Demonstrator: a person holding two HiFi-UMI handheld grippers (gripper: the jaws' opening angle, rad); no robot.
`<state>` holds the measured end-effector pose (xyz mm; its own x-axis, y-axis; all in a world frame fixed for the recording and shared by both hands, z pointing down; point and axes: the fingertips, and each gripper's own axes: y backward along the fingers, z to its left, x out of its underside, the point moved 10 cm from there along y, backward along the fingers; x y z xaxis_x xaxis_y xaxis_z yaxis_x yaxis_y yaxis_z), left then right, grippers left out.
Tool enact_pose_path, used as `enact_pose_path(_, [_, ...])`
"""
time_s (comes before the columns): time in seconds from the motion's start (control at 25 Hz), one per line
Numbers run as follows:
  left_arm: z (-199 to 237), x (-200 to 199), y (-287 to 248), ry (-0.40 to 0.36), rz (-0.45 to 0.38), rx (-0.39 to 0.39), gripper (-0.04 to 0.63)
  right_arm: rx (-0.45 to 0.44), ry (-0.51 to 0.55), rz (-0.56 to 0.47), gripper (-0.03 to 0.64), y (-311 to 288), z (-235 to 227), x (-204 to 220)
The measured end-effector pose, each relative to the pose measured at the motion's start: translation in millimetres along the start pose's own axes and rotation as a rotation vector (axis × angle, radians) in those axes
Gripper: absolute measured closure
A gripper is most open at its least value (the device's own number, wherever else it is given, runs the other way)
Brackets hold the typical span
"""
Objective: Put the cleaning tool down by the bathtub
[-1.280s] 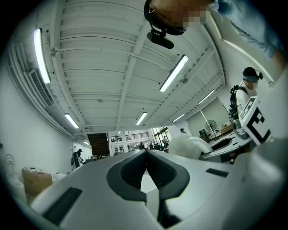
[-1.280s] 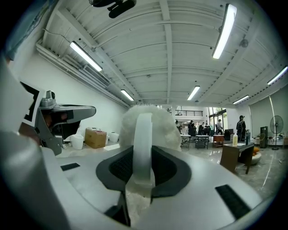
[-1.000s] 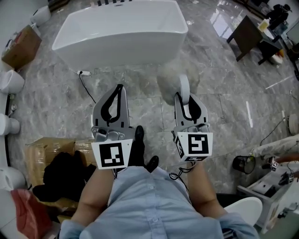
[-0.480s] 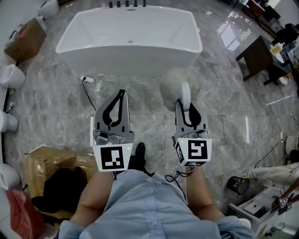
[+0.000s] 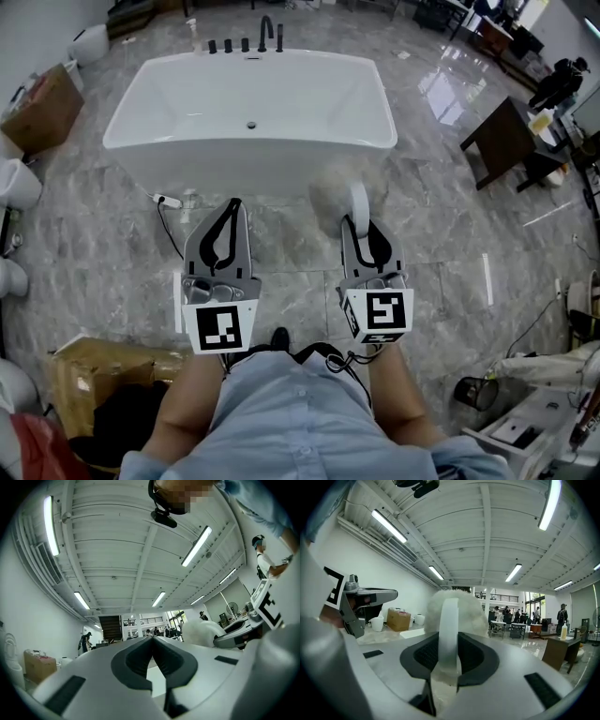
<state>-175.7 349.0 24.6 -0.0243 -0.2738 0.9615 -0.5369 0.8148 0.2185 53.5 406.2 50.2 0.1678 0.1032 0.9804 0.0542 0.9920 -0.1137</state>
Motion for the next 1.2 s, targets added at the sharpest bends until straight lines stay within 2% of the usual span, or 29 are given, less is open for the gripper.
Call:
enact_pose_path(0.2, [5, 12, -22, 0.005, 0.014, -0.001, 0.580, -0.005, 0.000, 0.018, 0.512, -22, -8, 3])
enact_pose_path(0.52, [-7, 44, -70, -0.010, 0.076, -0.007, 0.580, -0.024, -0.024, 0.049, 0.512, -69, -47, 27])
enact_pose_path(0.88, [-24, 75, -173, -0.055, 0.145, -0.056, 0.580, -0.087, -0.063, 0.046, 0.512, -162, -124, 46])
enact_pose_path(1.2, [-44, 61, -274, -0.091, 0.110, -0.085, 0.580, -0.130, -0.065, -0.002, 0.512, -229, -198, 23])
